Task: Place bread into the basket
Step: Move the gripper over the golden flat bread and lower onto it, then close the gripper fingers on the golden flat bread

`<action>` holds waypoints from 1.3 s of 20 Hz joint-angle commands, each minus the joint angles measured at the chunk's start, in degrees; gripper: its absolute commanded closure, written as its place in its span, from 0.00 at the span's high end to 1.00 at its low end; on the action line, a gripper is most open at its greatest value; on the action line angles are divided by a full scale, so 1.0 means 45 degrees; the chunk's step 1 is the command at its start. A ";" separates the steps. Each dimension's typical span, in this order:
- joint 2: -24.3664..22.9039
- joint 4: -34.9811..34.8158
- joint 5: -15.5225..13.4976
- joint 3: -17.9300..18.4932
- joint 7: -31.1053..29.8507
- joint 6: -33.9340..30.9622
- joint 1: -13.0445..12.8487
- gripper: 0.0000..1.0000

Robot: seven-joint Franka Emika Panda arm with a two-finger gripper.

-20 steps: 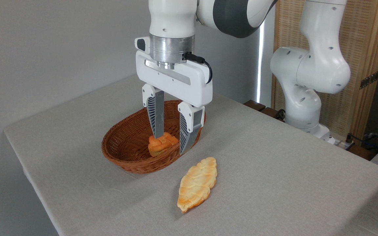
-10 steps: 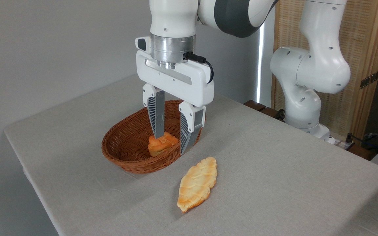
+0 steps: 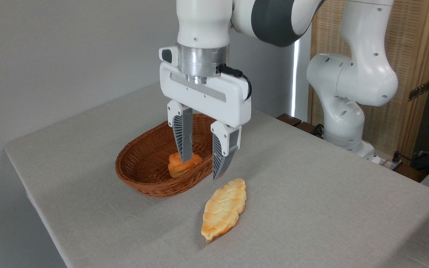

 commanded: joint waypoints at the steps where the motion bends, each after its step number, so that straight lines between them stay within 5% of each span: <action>1: -0.0042 -0.0707 -0.0163 0.0428 0.0359 0.0496 0.0020 1.00; 26: 0.1911 -0.1626 -0.0163 0.0489 0.0320 0.2000 -0.0039 1.00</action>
